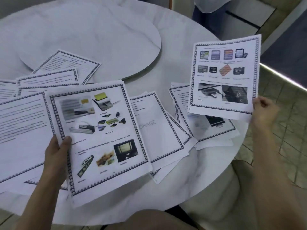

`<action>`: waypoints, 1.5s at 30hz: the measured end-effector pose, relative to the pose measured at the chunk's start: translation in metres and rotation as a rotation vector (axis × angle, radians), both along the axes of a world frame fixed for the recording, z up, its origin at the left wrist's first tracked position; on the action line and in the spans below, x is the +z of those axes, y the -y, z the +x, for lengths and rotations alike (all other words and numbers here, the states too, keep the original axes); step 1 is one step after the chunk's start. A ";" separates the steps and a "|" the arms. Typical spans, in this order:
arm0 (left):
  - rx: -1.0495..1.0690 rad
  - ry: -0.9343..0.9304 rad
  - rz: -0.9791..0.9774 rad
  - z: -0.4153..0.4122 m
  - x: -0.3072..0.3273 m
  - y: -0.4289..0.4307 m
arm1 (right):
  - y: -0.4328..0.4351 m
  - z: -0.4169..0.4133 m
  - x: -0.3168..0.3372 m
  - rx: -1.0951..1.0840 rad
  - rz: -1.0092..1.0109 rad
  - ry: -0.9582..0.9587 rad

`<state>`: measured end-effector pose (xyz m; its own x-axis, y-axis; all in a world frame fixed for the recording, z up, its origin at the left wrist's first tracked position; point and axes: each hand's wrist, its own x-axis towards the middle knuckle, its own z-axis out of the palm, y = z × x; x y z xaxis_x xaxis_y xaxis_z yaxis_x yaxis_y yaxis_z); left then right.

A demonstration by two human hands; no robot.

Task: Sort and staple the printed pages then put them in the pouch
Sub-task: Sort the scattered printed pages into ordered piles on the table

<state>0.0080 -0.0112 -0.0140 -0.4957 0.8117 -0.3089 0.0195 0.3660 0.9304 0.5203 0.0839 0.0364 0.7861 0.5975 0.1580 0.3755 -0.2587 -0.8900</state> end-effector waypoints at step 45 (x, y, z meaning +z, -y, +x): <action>0.103 -0.011 0.059 0.086 0.013 -0.005 | -0.028 0.040 -0.083 0.364 -0.761 0.199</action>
